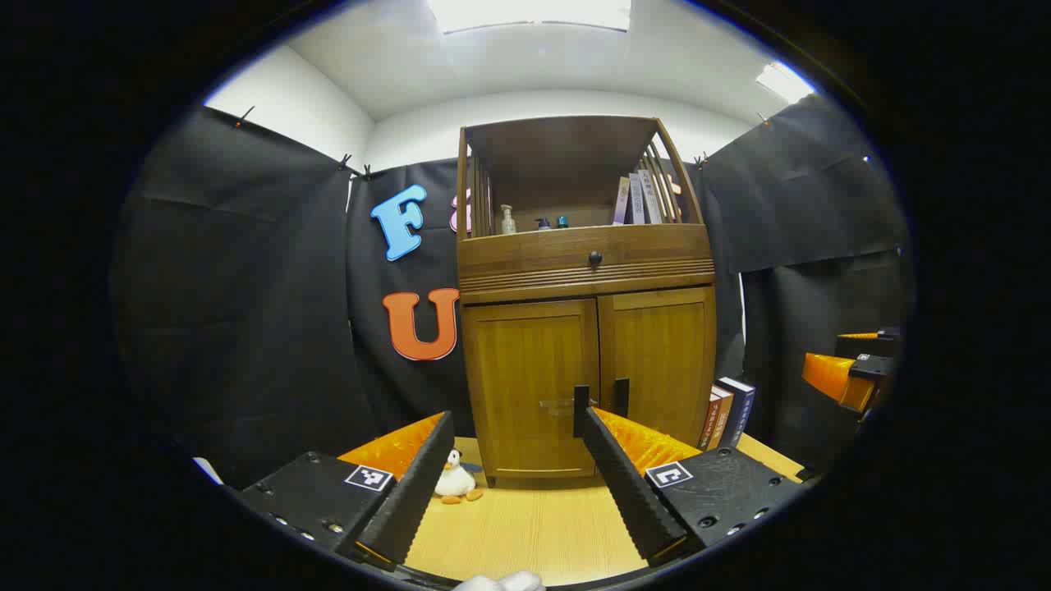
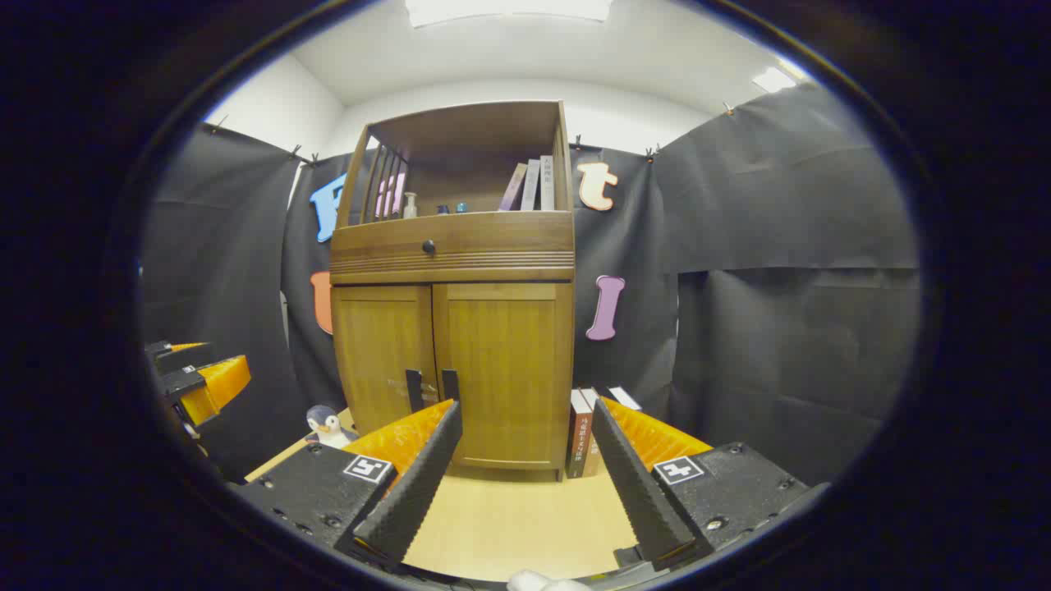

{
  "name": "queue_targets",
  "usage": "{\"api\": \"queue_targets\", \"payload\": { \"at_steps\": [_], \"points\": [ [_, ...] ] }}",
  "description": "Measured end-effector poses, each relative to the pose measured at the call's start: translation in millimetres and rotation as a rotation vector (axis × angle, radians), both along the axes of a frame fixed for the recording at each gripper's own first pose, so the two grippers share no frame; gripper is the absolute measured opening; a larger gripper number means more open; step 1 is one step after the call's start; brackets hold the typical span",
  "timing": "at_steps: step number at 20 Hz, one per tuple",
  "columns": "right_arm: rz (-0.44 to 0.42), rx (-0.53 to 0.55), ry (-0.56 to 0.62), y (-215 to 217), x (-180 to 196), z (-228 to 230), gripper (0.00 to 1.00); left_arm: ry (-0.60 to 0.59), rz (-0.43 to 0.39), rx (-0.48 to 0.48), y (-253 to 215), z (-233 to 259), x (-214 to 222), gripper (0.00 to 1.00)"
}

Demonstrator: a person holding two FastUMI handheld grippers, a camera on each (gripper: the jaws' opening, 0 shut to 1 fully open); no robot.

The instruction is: Open the right door of the double-door shoe cabinet with the right hand, and open the left door with the left hand.

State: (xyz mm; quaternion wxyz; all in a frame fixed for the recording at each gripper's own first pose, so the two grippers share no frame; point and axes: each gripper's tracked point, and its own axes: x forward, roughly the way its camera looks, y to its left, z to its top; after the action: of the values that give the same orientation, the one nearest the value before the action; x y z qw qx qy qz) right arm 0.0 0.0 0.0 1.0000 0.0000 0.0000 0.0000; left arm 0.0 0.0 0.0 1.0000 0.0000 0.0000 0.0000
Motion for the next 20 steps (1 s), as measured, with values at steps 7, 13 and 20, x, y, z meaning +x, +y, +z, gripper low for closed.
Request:
{"api": "queue_targets", "payload": {
  "at_steps": [7, 13, 20],
  "points": [
    [0.013, -0.009, -0.005, 8, 1, 2, 1.0, -0.015, 0.009, 0.005, 3, 6, -3, 0.96],
    [0.028, -0.002, -0.014, 16, 3, 7, 1.0, -0.026, 0.024, 0.0, 11, 11, -7, 0.96],
    [0.013, -0.016, -0.005, 19, 14, 3, 1.0, -0.02, 0.024, 0.0, 14, 11, -7, 0.96]
  ]
}}
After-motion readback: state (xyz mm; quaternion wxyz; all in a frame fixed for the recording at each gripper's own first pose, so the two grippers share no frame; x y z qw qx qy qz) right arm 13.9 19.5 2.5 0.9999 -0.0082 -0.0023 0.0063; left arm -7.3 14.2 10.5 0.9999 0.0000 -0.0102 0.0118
